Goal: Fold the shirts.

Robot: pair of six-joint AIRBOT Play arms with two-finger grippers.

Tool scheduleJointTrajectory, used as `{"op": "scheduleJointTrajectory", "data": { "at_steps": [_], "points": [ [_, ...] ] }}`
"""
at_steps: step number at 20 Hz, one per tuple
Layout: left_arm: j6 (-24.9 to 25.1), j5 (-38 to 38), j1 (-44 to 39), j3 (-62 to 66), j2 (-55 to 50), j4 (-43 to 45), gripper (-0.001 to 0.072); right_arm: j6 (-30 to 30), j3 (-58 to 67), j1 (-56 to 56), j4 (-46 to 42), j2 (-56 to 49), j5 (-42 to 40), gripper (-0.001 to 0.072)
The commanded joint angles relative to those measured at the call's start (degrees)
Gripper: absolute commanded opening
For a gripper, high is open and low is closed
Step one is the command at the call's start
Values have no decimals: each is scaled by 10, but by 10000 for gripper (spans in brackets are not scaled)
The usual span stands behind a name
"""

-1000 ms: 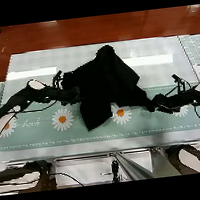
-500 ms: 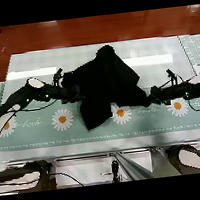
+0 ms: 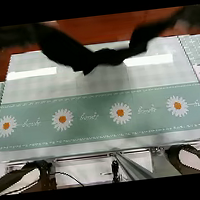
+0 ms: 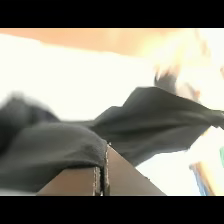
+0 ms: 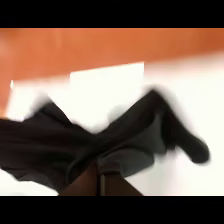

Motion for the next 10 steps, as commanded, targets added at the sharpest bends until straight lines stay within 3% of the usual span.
{"op": "scheduleJointTrajectory", "data": {
  "at_steps": [1,6,10],
  "points": [
    [-6,-3,68,150,80,-3,21,25,220,0,19,52,7,34],
    [-6,-19,121,213,227,141,21,28,229,0,-129,209,56,34],
    [-24,-42,129,213,342,297,21,68,225,0,-254,298,113,34]
  ]
}}
